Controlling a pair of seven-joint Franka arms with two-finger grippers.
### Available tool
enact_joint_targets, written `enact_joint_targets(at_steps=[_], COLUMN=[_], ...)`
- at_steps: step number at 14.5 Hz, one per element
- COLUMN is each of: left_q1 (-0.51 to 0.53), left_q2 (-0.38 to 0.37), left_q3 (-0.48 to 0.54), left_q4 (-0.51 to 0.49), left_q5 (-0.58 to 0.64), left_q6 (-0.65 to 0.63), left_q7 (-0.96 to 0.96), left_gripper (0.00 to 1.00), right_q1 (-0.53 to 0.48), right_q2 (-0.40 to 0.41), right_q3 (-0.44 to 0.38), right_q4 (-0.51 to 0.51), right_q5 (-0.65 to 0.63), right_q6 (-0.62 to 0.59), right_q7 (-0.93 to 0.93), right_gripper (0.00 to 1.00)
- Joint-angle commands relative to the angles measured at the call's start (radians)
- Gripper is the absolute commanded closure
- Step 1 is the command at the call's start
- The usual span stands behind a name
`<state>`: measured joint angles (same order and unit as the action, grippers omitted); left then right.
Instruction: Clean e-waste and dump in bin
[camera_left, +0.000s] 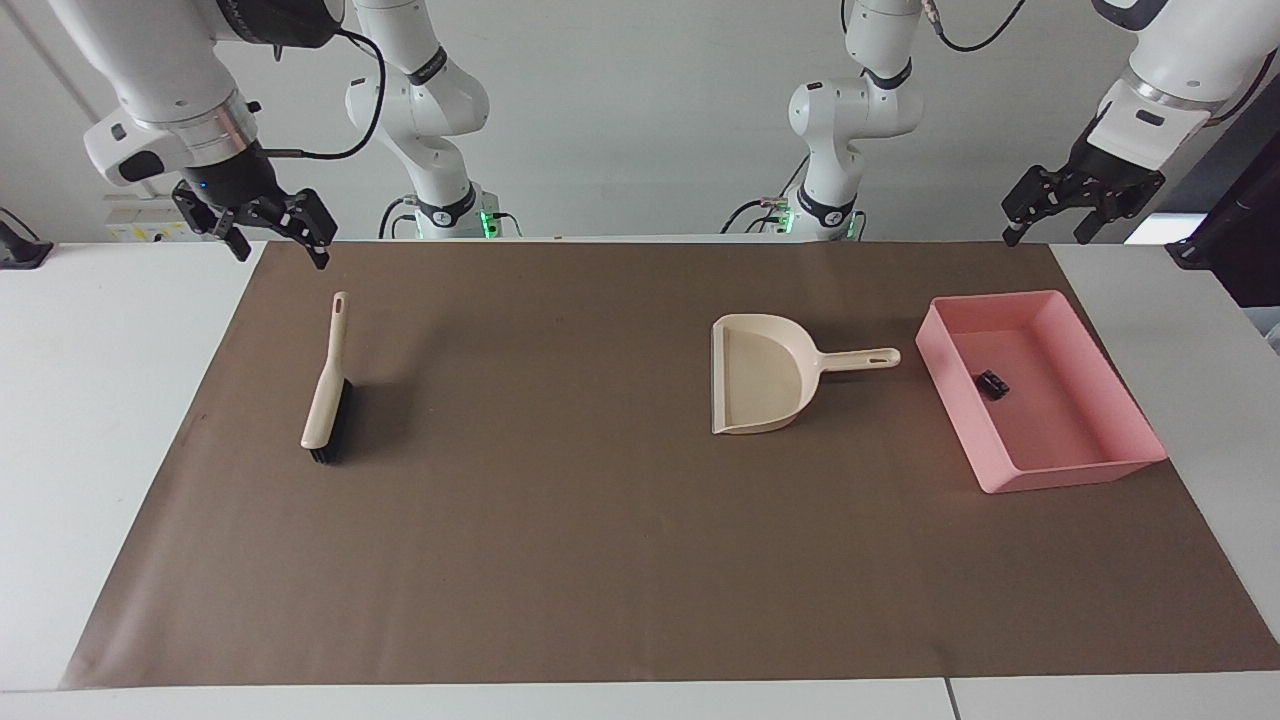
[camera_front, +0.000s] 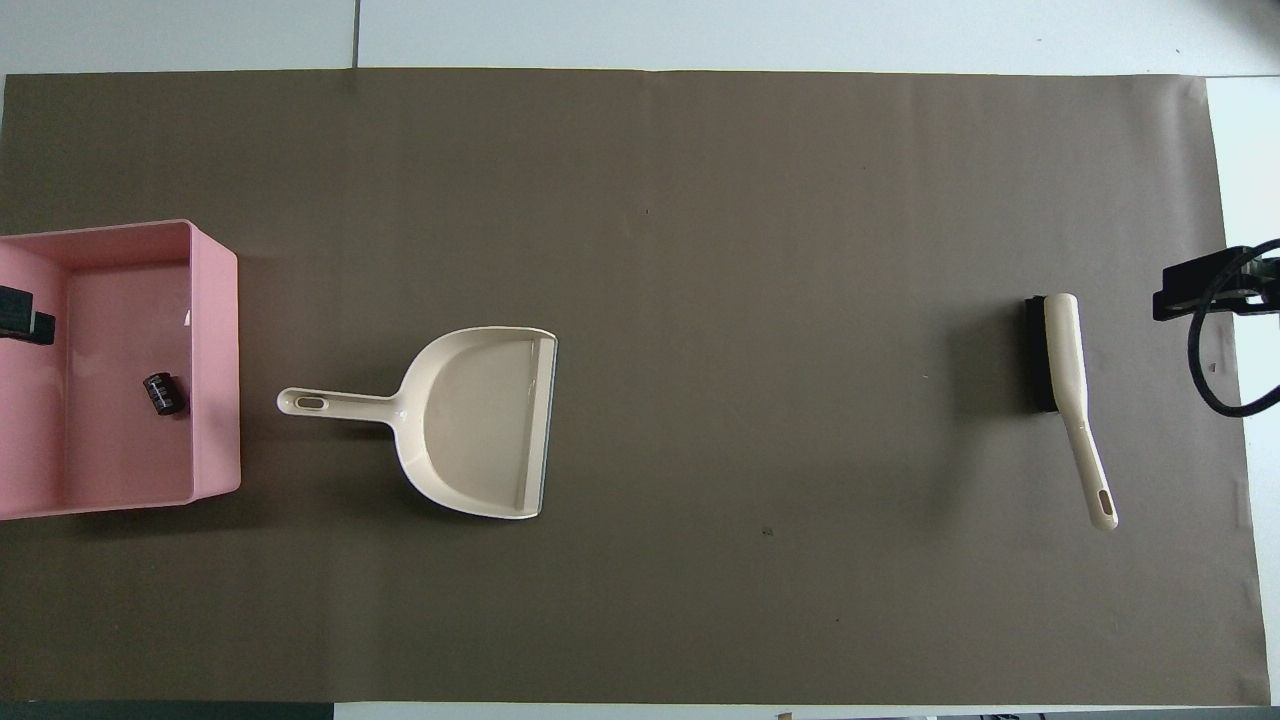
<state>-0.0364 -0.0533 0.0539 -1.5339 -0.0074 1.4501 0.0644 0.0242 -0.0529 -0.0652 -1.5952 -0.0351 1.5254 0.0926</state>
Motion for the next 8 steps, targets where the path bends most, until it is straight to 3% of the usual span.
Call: enact_joint_targets(at_steps=[1,8], left_q1=[-0.022,-0.023], left_q2=[0.006,0.003], left_q3=[0.017,-0.003], left_q4=[0.012,0.008], left_q5=[-0.016,-0.013], left_q6=[-0.021,-0.019], left_q7=[0.022,0.083], left_gripper=[0.02,0.02], right_q1=[0.0,-0.004], right_q2=[-0.01,-0.01], right_q3=[-0.001,-0.002], right_q4=[-0.014,-0.014], right_q5=[-0.005,-0.006], right_q6=[0.021,0.024], right_q7=[-0.02,-0.024], right_gripper=[0.0,0.0])
